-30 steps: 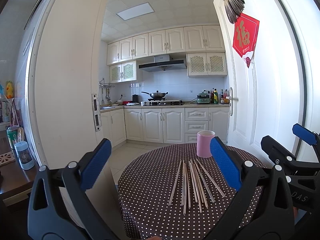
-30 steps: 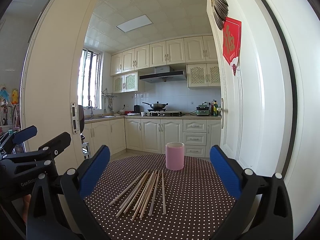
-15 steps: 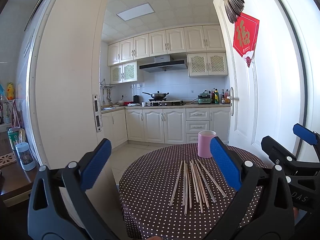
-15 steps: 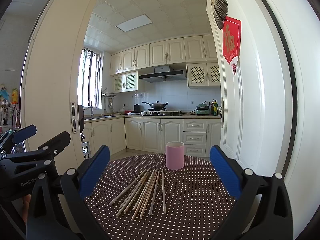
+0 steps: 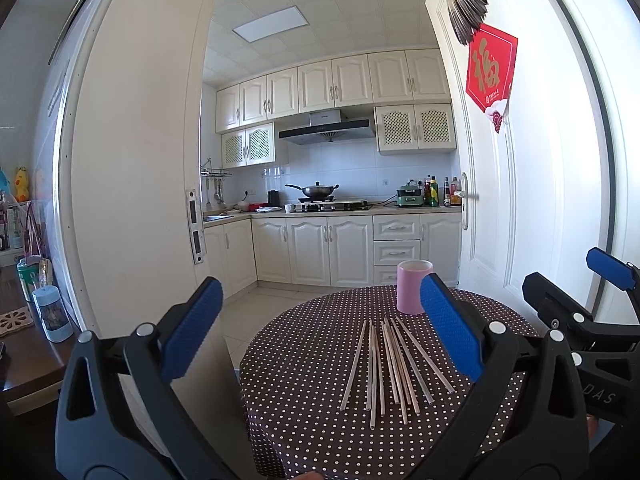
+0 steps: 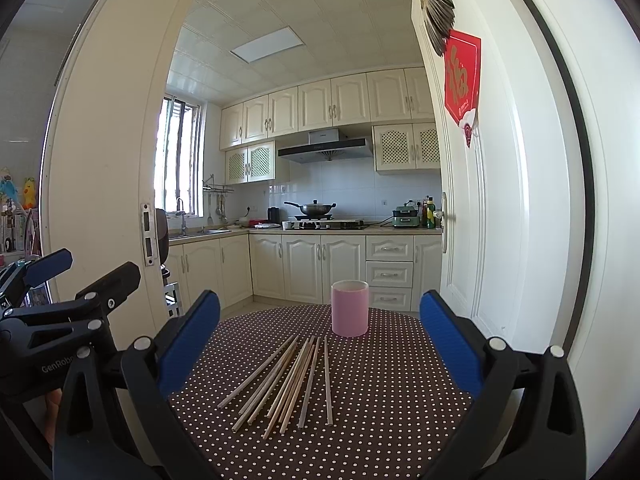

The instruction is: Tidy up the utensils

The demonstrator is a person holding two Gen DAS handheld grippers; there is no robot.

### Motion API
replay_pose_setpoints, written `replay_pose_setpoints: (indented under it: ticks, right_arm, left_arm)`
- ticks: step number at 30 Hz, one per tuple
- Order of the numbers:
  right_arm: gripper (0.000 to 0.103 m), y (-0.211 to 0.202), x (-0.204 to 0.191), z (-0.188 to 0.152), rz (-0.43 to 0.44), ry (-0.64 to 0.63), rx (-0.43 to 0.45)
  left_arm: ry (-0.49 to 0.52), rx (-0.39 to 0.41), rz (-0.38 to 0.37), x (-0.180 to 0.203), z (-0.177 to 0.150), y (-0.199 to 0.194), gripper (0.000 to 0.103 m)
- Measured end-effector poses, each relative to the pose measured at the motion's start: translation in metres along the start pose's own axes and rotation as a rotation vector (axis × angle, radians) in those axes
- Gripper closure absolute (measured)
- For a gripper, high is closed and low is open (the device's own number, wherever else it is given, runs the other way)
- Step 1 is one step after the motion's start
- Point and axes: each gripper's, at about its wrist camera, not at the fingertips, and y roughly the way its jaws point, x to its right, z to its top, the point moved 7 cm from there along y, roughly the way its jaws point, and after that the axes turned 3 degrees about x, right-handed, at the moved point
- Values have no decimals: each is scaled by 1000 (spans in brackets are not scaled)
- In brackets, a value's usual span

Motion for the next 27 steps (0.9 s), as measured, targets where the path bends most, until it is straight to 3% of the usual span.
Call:
replay_pose_setpoints:
  ticks: [27]
  right_arm:
    - [7, 4, 2, -6, -1, 8, -19]
  left_arm:
    - [14, -12, 5, 4, -6, 4, 6]
